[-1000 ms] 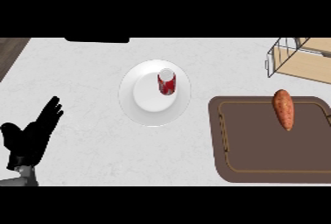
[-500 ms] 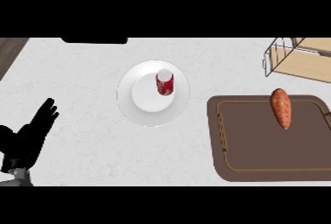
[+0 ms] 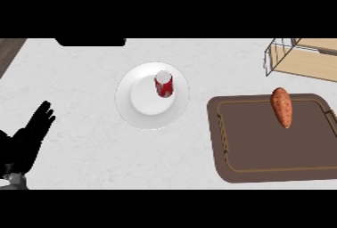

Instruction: Pick the cupcake from the tray and place it in the tiered shelf

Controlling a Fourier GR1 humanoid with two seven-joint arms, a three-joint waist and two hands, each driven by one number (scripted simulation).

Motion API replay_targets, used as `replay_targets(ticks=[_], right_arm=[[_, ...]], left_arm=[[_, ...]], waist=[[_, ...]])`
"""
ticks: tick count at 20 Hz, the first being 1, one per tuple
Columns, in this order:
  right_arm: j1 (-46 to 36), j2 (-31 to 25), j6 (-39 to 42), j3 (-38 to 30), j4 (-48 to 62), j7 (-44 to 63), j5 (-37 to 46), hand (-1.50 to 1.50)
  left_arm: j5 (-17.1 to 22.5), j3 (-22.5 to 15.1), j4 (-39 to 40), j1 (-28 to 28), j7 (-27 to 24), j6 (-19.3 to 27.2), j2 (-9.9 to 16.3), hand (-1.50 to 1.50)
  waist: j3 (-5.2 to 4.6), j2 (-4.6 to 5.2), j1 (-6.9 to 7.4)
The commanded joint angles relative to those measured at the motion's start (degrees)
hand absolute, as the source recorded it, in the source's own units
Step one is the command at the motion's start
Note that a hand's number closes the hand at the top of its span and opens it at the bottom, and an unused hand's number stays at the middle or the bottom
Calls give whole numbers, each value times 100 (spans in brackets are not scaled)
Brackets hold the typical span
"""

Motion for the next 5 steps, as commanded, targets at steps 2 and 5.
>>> replay_targets(ticks=[2,5], right_arm=[[562,-748,778,-142,282,-319,-95,-150],[723,-1112,1086,-241,420,-413,-175,-150]], left_arm=[[-83,6,73,99,-92,73,-47,0],[56,77,27,182,-168,14,-91,0]], waist=[[22,-13,-120],[35,-42,-172]])
